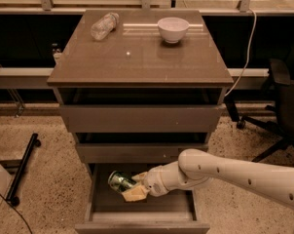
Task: Place green can into bottom drawer
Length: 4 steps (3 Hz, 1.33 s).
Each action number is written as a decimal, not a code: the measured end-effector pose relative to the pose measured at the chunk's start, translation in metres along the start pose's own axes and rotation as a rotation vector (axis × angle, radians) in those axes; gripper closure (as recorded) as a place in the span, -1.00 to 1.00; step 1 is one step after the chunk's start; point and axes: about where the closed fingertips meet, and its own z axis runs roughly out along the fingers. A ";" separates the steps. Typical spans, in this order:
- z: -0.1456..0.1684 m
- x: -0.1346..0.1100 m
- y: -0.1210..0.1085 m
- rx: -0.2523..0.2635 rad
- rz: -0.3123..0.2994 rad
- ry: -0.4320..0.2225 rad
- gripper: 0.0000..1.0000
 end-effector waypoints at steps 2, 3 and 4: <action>0.068 0.039 -0.051 -0.047 0.068 -0.014 1.00; 0.091 0.070 -0.090 -0.041 0.133 -0.033 1.00; 0.106 0.106 -0.127 -0.025 0.206 -0.047 1.00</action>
Offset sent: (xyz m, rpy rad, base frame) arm 0.0414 0.0344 -0.1537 0.0659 0.1351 -0.0360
